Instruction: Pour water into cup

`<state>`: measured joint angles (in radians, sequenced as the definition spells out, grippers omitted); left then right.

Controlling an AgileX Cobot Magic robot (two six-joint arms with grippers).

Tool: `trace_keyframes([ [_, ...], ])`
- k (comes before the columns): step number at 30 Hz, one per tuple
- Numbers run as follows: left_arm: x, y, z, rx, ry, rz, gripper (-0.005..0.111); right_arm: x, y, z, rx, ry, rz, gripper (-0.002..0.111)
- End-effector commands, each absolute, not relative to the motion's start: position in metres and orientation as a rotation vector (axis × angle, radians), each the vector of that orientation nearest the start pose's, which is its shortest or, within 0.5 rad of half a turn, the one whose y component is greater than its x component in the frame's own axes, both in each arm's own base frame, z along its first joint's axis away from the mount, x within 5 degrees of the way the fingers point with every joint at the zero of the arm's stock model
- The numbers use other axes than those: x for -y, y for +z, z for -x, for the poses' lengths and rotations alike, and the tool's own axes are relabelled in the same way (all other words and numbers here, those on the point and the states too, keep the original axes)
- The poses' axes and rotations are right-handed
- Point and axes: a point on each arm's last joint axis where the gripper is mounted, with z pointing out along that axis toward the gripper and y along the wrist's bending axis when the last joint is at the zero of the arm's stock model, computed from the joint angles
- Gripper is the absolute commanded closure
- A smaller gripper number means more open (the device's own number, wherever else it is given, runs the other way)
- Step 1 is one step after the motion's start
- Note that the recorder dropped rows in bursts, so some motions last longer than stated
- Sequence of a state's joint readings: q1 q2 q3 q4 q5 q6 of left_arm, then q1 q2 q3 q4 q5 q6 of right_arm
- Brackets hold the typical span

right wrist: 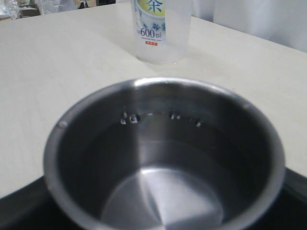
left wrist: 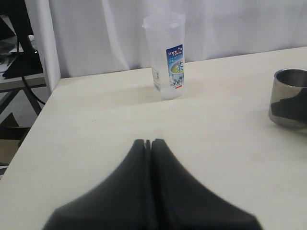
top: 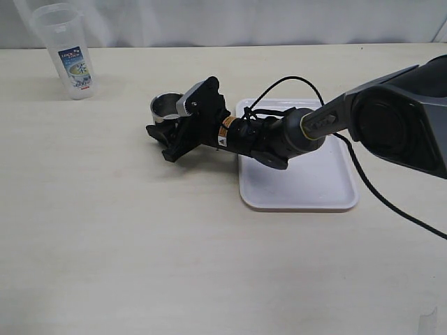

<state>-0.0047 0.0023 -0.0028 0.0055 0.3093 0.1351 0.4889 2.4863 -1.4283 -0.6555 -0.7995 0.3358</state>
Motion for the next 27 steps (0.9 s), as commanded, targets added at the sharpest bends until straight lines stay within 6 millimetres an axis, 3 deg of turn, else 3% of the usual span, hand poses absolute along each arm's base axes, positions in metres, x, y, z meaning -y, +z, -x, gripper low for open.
trace_keyframes([
  [1,0.0,0.186,-0.054,-1.784,0.096,-0.127,0.107,-0.263,0.052,-0.412,-1.64,0.659,0.862,0.077],
  [10,0.0,0.186,-0.054,-1.784,0.096,-0.127,0.107,-0.263,0.052,-0.411,-1.64,0.664,0.86,0.078],
  [12,0.0,0.186,-0.054,-1.784,0.096,-0.127,0.107,-0.263,0.052,-0.411,-1.64,0.664,0.86,0.084],
  [15,0.0,0.186,-0.054,-1.784,0.096,-0.127,0.107,-0.263,0.051,-0.411,-1.641,0.662,0.871,0.104],
  [23,0.0,0.186,-0.054,-1.784,0.096,-0.127,0.107,-0.264,0.054,-0.411,-1.635,0.661,0.87,0.104],
  [27,0.0,0.186,-0.054,-1.784,0.096,-0.127,0.107,-0.264,0.072,-0.414,-1.605,0.652,0.865,0.104],
])
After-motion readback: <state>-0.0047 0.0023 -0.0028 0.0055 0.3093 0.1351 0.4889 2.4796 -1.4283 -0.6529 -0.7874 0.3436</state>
